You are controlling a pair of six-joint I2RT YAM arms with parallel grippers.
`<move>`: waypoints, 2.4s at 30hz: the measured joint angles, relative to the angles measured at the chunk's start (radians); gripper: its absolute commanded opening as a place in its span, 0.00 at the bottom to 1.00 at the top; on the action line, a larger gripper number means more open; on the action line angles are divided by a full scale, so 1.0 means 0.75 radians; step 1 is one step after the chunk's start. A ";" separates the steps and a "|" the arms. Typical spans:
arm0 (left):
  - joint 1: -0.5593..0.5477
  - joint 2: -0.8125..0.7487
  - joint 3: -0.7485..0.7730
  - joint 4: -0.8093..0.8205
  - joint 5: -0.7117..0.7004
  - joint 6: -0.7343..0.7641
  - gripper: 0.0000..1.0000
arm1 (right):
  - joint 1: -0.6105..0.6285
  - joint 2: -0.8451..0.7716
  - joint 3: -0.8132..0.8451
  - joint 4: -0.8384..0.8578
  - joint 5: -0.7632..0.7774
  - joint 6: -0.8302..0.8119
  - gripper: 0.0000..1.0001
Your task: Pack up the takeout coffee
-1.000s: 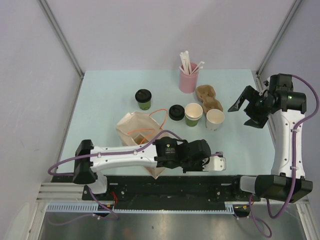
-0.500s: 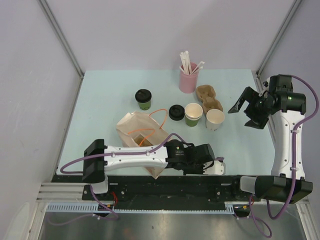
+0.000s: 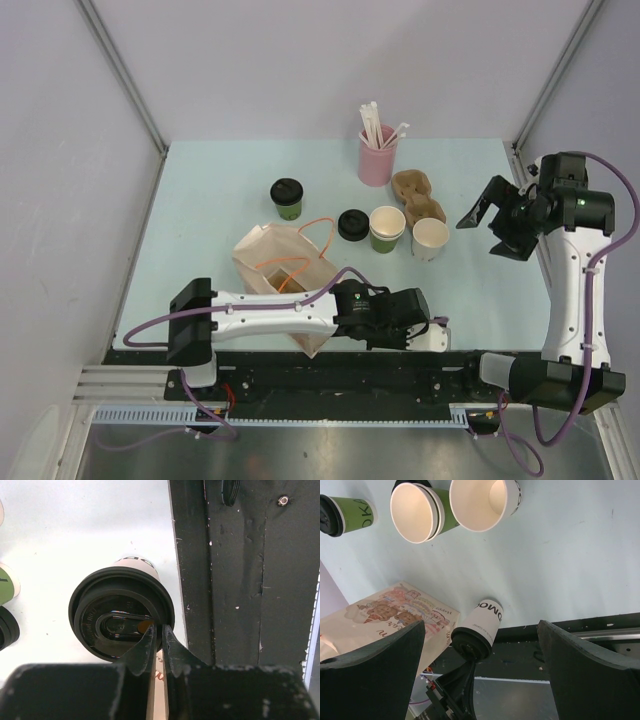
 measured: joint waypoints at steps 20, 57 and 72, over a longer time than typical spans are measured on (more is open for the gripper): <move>0.017 0.035 0.011 0.003 -0.008 0.039 0.58 | -0.001 -0.043 -0.003 0.001 -0.042 -0.019 1.00; 1.132 -0.625 0.272 -0.045 -0.022 -0.176 0.73 | 1.488 -0.206 -0.192 0.168 0.198 -0.567 0.66; 1.484 -0.788 -0.207 -0.149 0.145 -0.269 0.76 | 1.840 -0.094 -0.414 0.148 0.532 -0.139 0.66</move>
